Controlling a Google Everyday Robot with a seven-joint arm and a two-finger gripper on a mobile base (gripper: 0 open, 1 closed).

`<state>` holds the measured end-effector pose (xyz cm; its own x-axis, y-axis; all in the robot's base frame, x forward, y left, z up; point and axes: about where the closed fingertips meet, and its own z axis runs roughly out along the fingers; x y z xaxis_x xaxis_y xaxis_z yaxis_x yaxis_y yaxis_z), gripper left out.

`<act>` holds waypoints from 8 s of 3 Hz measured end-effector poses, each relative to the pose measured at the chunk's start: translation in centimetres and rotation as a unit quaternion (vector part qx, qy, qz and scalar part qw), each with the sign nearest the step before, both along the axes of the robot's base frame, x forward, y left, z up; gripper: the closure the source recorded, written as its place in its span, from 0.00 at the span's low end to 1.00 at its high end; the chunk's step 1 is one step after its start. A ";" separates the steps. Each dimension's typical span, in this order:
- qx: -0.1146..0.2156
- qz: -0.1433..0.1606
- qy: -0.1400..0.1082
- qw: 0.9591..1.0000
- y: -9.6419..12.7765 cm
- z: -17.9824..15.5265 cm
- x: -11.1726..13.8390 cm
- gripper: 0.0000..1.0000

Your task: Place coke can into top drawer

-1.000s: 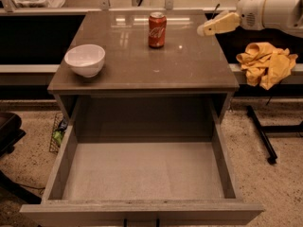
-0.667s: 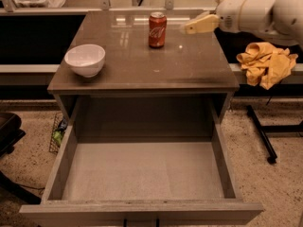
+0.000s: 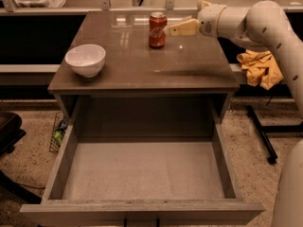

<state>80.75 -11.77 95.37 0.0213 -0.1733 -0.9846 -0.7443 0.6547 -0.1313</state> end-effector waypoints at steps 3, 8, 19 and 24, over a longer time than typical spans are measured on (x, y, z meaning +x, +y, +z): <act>0.012 0.006 0.010 1.000 2.6 -1.8 5.4 0.00; 0.059 0.039 0.050 0.996 8.1 -4.9 7.0 0.65; 0.064 0.159 0.012 0.985 2.2 -8.3 -29.4 1.00; 0.047 0.269 0.011 0.962 16.6 -14.2 -30.6 1.00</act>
Offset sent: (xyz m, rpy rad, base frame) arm 0.0980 0.0382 -0.0363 0.0396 0.0495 0.0228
